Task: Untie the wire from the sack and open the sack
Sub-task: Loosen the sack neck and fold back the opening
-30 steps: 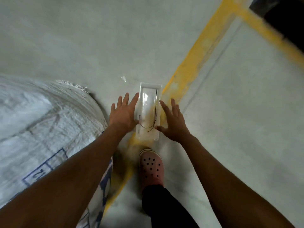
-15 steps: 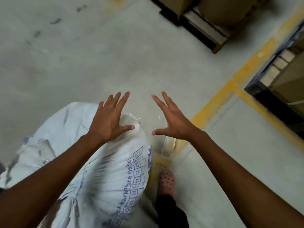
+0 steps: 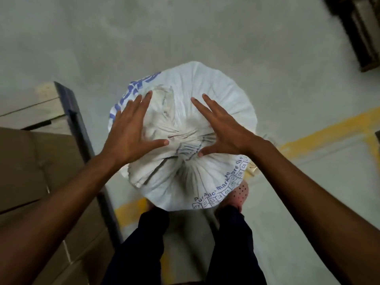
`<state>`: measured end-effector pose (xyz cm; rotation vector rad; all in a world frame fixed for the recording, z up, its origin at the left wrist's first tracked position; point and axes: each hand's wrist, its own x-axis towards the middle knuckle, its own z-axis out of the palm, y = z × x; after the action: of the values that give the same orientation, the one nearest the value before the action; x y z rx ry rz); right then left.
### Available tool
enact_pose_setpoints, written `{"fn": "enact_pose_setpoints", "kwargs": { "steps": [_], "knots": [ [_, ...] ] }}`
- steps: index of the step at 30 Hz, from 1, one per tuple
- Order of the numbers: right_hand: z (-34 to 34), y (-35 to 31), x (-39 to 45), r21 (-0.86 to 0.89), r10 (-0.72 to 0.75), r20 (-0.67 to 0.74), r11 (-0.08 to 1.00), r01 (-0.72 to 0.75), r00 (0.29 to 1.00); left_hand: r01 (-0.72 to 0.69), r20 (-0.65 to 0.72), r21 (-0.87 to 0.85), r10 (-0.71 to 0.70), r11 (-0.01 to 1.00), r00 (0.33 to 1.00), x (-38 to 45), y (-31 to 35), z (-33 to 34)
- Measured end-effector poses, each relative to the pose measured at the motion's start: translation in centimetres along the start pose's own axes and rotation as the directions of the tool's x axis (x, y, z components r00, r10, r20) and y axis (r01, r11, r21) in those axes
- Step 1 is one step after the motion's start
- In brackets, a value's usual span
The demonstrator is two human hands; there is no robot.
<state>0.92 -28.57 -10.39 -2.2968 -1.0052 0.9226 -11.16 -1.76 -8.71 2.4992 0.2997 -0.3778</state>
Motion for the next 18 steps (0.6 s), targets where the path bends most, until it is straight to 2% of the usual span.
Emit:
{"fn": "enact_pose_setpoints", "kwargs": {
  "steps": [4,8,14,18],
  "knots": [
    [3.1,-3.1,2.7,-0.029,-0.051,0.087,0.998,0.054,0.995,0.168,0.012,-0.216,-0.169,0.962,0.985,-3.4,-5.1,1.3],
    [4.2,-5.1,5.6,-0.090,-0.114,0.174,0.987,0.131,0.978,0.286,0.067,-0.378,-0.282,0.881,0.957,-4.4,-5.9,2.2],
    [3.0,-7.8,8.6,-0.204,-0.221,0.306,0.935,0.290,0.926,0.321,0.045,-0.463,-0.340,0.826,0.939,-6.2,-7.2,2.9],
    [3.2,-9.4,11.2,-0.347,-0.337,0.447,0.789,0.508,0.829,0.324,0.032,-0.484,-0.354,0.813,0.935,-7.1,-8.1,2.6]
  ]
}}
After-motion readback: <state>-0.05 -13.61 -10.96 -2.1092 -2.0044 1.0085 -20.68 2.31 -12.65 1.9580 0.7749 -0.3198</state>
